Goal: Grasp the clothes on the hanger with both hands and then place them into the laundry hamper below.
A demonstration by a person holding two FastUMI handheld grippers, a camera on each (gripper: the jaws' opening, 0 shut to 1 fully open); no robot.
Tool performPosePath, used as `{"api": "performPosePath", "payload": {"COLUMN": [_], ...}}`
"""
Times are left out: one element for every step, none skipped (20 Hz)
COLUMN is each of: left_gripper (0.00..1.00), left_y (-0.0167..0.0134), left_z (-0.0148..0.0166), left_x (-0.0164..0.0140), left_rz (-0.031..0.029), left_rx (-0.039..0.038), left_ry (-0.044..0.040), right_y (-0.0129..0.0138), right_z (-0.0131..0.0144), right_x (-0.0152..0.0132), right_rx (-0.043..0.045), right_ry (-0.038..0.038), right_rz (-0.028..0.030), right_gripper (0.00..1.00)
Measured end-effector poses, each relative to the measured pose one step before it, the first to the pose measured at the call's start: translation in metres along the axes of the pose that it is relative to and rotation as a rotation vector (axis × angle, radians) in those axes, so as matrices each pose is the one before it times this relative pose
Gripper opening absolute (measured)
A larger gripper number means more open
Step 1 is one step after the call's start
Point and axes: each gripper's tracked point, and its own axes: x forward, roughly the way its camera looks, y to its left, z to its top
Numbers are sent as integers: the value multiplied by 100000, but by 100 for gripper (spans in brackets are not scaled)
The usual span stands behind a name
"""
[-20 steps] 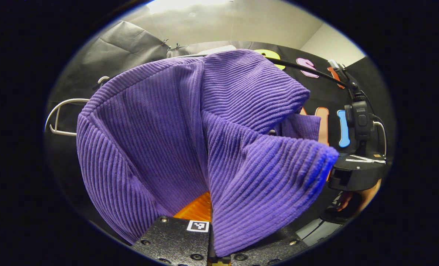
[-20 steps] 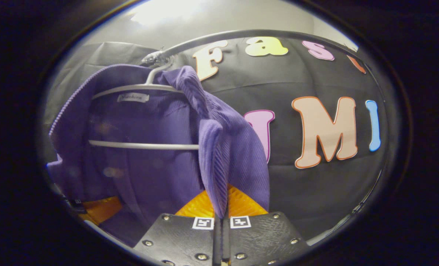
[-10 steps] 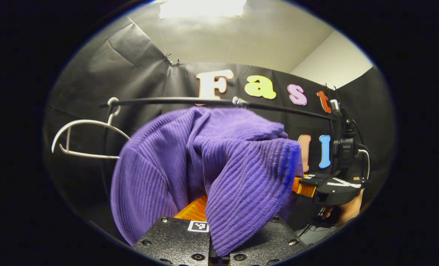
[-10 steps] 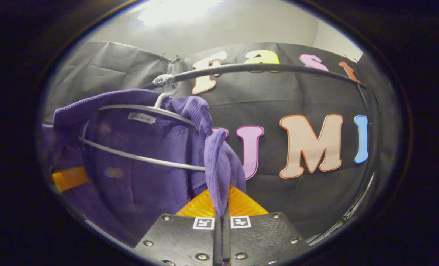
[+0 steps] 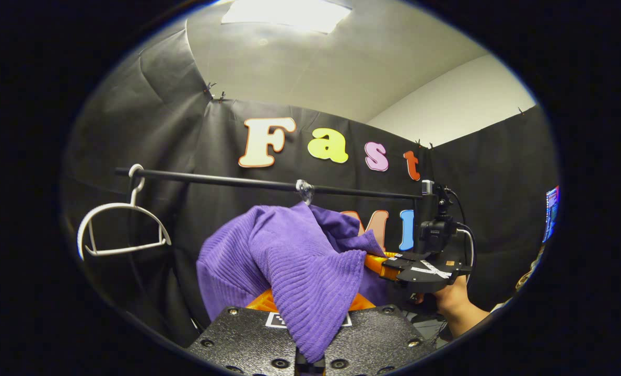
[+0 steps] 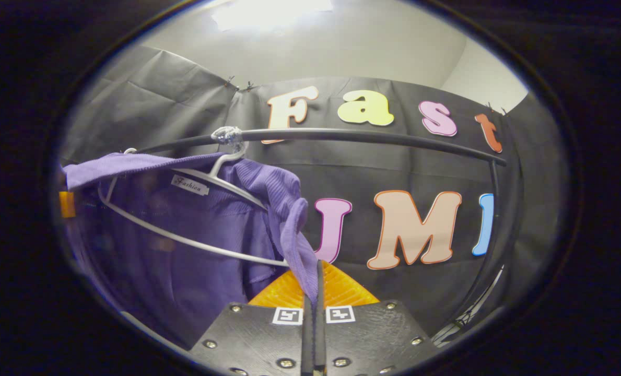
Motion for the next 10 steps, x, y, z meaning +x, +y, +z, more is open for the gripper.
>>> {"api": "performPosePath", "payload": {"left_gripper": [5,5,5,5,5,5,5,5,5,5], "left_y": [431,350,376,497,727,776,1140,1427,867,672], "left_z": [33,59,84,76,358,698,538,226,171,190], "left_x": [-308,-279,-245,-385,-210,-382,63,-131,68,202], "left_rz": [-555,-940,-1205,-1417,-817,-778,548,2373,675,-524], "left_rx": [-253,-67,275,432,890,2198,3065,3028,2969,2497], "left_ry": [502,796,613,957,-877,-1364,-1421,836,586,1040], "right_y": [109,23,-76,-324,-213,-102,-281,-358,-117,29], "right_z": [262,403,279,204,226,221,266,427,284,33], "right_x": [-90,-42,124,161,118,213,154,213,303,349], "right_rx": [861,151,-607,-655,-115,-287,-1148,-1501,-1415,-698], "right_ry": [-109,-558,-389,-257,-138,6,-427,-1010,-649,-45], "right_rz": [-456,-499,-744,-879,-811,-705,-1501,-1771,-1182,-821], "right_gripper": [0,7,2,2,2,2,7,0,0,2]}}
